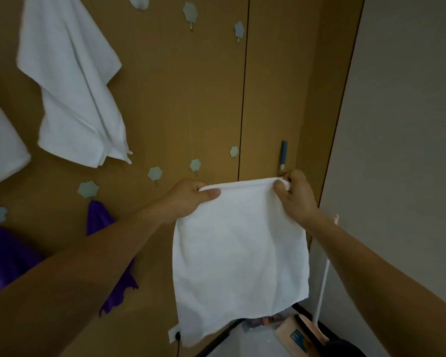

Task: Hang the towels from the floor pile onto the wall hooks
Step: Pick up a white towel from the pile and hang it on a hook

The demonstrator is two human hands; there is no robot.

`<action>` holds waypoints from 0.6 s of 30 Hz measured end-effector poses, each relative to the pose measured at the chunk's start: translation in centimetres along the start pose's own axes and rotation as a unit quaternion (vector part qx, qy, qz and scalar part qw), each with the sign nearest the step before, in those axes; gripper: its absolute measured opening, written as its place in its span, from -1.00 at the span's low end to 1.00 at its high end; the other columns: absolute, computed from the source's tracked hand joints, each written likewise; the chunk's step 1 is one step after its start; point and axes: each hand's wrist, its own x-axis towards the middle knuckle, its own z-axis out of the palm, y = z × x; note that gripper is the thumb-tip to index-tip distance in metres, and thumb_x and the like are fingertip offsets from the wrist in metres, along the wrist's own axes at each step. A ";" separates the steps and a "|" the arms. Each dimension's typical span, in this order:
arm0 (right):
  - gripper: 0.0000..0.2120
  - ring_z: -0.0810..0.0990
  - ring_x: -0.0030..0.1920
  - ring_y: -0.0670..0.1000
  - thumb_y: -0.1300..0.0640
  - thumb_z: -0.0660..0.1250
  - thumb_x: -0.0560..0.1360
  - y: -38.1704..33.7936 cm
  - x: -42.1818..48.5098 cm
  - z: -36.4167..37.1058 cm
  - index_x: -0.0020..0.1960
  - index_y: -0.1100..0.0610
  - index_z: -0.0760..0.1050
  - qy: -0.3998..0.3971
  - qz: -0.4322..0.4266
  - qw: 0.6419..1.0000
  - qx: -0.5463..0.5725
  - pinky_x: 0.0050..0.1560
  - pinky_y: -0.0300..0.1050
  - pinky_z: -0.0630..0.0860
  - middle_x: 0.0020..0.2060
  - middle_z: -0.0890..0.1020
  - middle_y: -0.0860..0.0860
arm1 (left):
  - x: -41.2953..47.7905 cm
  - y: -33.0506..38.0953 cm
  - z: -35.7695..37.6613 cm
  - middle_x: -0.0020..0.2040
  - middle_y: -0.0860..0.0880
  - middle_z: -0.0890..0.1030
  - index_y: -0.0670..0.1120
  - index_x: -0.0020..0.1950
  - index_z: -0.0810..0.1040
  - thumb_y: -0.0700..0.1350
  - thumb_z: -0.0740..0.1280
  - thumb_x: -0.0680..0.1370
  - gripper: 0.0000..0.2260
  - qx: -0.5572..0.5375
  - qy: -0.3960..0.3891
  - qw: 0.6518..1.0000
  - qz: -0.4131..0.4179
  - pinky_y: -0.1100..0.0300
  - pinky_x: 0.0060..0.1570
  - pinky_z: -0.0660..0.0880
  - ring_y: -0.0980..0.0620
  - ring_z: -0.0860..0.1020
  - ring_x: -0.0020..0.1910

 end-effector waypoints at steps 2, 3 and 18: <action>-0.92 0.48 -0.08 -0.01 0.11 0.26 0.58 0.5 2.4 1.3 0.01 0.09 0.38 -0.034 0.003 0.999 0.039 -0.11 -0.14 0.37 -0.05 0.52 -0.04 | 1.7 -0.2 -0.4 -0.29 0.11 0.68 0.13 -0.27 0.65 0.17 0.39 0.47 -0.81 -0.027 0.051 0.998 -0.007 0.34 -0.34 0.49 0.19 0.64 -0.32; -0.90 0.48 -0.16 0.00 0.12 0.28 0.56 0.6 3.6 1.9 -0.05 0.07 0.35 -0.041 0.003 0.998 0.054 -0.19 -0.12 0.38 -0.14 0.52 -0.02 | 2.6 -0.2 -0.4 -0.29 0.14 0.68 0.13 -0.26 0.65 0.15 0.37 0.50 -0.81 -0.036 0.081 0.996 -0.010 0.35 -0.32 0.48 0.22 0.63 -0.31; -0.84 0.61 -0.32 -0.15 -0.01 0.51 0.39 -4.1 20.1 9.1 -0.20 0.07 0.62 -0.169 -0.044 0.926 0.335 -0.33 -0.30 0.50 -0.32 0.67 -0.10 | 11.2 4.3 -4.7 0.13 -0.06 0.60 -0.09 0.28 0.47 0.12 0.09 0.64 -0.62 0.177 0.338 0.924 0.025 0.14 0.13 0.45 0.01 0.54 0.07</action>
